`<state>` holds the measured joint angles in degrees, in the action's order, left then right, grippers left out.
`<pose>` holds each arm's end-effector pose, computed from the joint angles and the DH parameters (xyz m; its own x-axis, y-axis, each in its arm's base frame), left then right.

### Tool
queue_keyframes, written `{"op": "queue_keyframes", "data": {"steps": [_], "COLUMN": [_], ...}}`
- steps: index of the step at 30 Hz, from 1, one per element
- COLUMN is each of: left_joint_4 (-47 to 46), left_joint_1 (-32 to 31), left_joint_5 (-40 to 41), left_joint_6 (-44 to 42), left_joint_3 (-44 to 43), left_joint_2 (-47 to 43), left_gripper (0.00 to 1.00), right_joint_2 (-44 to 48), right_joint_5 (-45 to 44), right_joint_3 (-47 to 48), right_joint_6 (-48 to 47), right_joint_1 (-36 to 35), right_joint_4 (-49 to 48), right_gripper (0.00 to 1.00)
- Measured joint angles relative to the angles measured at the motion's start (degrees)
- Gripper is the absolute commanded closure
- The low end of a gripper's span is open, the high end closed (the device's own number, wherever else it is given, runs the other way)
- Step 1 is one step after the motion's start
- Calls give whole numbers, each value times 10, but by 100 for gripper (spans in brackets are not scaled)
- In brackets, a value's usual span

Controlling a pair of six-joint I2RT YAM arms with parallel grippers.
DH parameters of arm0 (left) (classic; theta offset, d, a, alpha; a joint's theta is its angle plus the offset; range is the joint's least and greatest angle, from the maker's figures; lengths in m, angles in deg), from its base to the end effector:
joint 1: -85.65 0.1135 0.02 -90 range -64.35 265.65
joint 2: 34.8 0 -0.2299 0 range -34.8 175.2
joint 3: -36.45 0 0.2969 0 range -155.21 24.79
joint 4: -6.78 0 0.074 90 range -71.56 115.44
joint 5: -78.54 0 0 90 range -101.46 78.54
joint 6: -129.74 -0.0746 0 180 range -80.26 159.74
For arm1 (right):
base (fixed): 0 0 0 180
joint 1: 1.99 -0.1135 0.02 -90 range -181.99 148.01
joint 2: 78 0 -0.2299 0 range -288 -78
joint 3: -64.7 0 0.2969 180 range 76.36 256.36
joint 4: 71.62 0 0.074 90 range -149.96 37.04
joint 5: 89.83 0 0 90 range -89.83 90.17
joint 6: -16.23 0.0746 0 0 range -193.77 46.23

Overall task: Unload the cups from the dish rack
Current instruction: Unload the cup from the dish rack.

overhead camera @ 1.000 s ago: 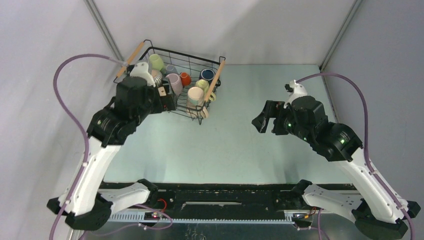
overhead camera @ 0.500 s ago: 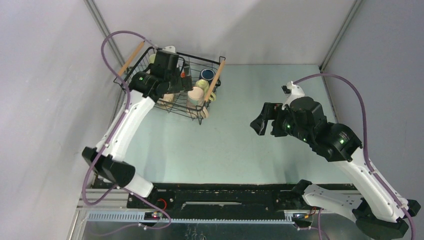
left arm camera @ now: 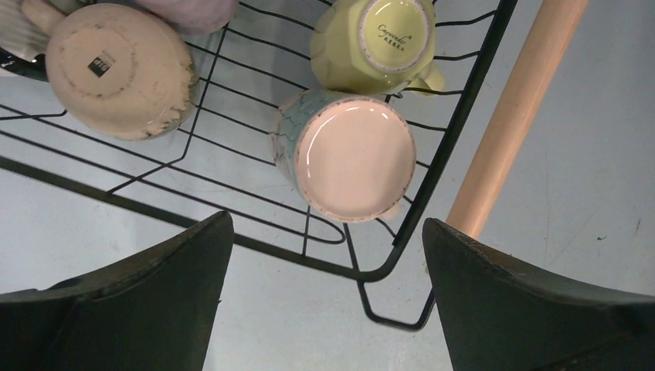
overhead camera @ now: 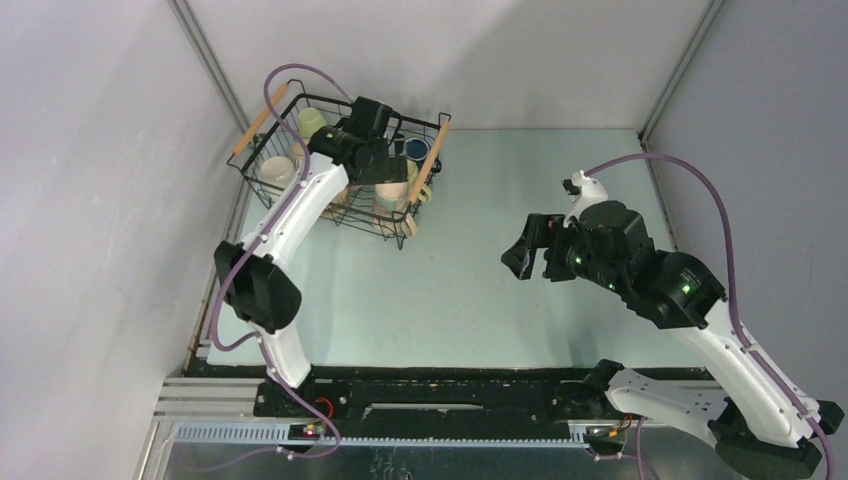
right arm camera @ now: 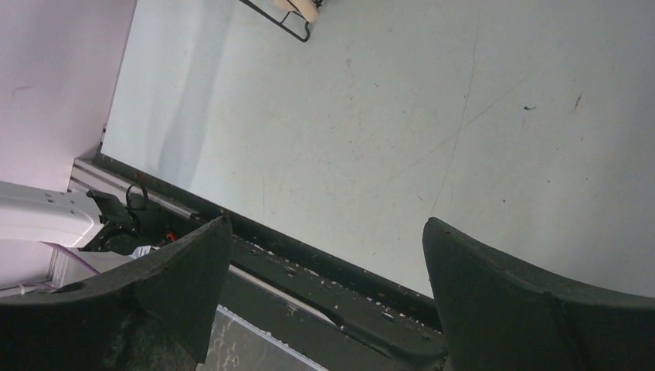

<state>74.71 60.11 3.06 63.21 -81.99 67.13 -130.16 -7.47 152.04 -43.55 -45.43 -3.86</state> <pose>0.4081 -0.1743 0.3085 -0.7570 -0.0656 -0.6501 -0.0275 0.9973 -0.0686 0.1857 0.1621 0.3865 -0.6399 0.0810 -0.7642 -0.3218 0.8748 0.3623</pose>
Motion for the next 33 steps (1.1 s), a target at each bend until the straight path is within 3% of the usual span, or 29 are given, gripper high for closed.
{"op": "queue_keyframes", "data": {"steps": [18, 33], "left_joint_4": [2, -11], "left_joint_1": [0, 3], "left_joint_5": [-4, -5], "left_joint_6": [-14, -21], "left_joint_3": [-52, -47], "left_joint_2": [113, 115], "left_gripper": [0, 1], "right_joint_2": [0, -1], "right_joint_5": [0, -3], "right_joint_3": [-1, -29], "right_joint_6": [2, 2], "right_joint_1": [-6, -10], "right_joint_4": [19, 19], "right_gripper": [0, 0]}}
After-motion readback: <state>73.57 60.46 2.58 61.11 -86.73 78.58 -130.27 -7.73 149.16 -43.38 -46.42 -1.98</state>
